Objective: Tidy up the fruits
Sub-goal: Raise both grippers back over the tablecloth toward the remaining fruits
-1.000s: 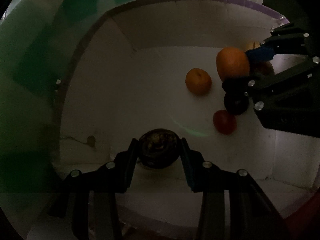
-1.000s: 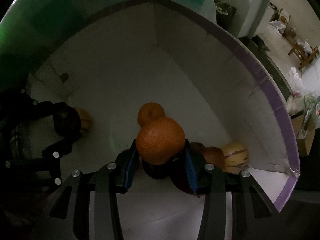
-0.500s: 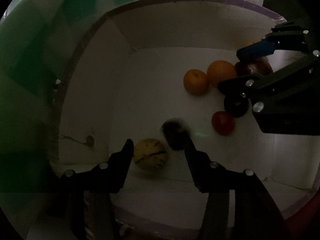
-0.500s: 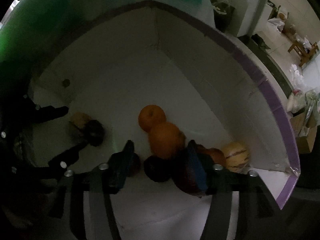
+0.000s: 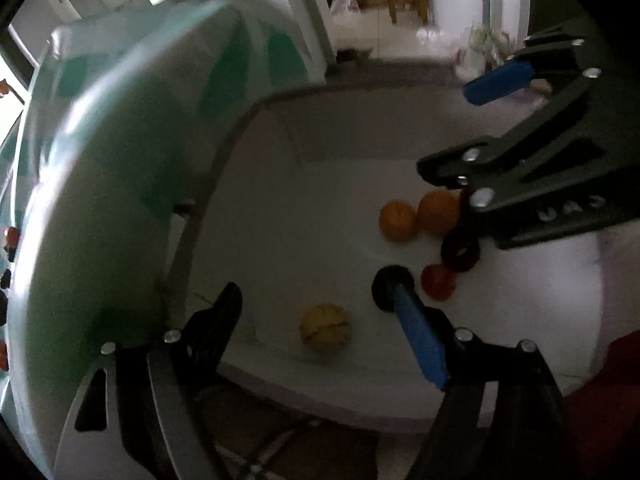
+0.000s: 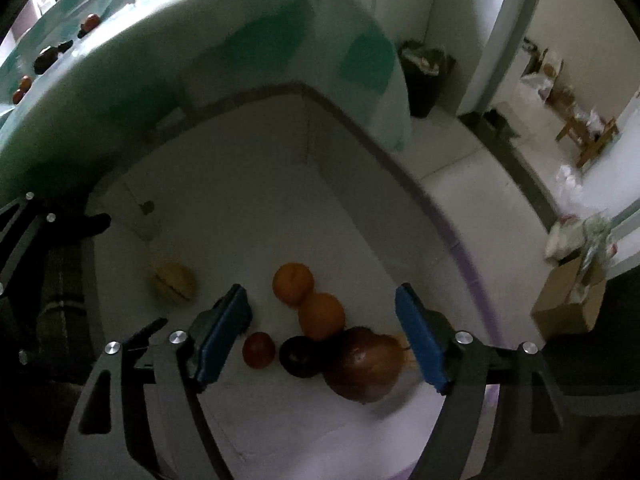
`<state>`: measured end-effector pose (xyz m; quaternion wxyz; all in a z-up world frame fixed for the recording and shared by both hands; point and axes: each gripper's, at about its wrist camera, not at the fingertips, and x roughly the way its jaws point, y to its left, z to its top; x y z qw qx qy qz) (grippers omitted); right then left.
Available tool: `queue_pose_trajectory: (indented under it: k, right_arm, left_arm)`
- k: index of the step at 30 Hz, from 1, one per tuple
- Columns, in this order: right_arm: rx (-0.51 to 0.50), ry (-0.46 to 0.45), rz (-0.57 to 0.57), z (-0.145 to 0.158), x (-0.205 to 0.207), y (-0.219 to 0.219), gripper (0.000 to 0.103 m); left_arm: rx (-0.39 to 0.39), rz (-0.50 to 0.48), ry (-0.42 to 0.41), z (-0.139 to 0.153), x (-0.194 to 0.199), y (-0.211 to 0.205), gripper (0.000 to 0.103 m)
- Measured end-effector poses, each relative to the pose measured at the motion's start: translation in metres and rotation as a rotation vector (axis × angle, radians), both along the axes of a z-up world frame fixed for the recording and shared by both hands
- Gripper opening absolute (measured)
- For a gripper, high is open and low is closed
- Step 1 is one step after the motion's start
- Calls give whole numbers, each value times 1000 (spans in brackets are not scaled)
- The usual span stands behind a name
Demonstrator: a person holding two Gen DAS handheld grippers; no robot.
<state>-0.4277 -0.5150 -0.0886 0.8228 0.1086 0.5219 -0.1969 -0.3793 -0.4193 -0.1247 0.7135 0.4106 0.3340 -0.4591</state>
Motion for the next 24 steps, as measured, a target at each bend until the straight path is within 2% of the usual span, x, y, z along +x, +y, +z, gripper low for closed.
queue_pose_trajectory:
  k: [3, 6, 7, 8, 9, 12, 14, 16, 18, 23, 24]
  right_arm:
    - [-64, -38, 2, 34, 2, 5, 80]
    - [-123, -122, 19, 74, 16, 15, 85]
    - [-137, -160, 35, 86, 23, 22, 87]
    - [-144, -188, 50, 93, 31, 28, 87]
    - [-150, -229, 80, 105, 43, 40, 87]
    - [-116, -308, 143, 126, 83, 68, 87]
    - [-99, -330, 217, 134, 117, 92, 87]
    - [-117, -347, 267, 137, 145, 113, 87]
    - [-118, -347, 333, 137, 181, 139, 87]
    - [-87, -299, 425, 121, 261, 185, 87]
    - [-60, -286, 435, 115, 279, 191, 87]
  left_arm:
    - [-108, -5, -3, 34, 0, 15, 87]
    - [-281, 19, -46, 79, 2, 38, 93]
    - [-359, 47, -57, 98, 9, 54, 96]
    - [-404, 68, -57, 110, 15, 65, 99]
    - [-475, 113, -65, 126, 26, 83, 101]
    - [-564, 233, -86, 156, 60, 120, 102]
    - [-619, 376, -85, 169, 98, 156, 102]
    - [-661, 505, -47, 175, 133, 195, 102]
    - [-671, 628, -28, 174, 171, 227, 102]
    - [-618, 952, 37, 169, 273, 315, 101]
    - [-607, 994, 41, 167, 281, 329, 101]
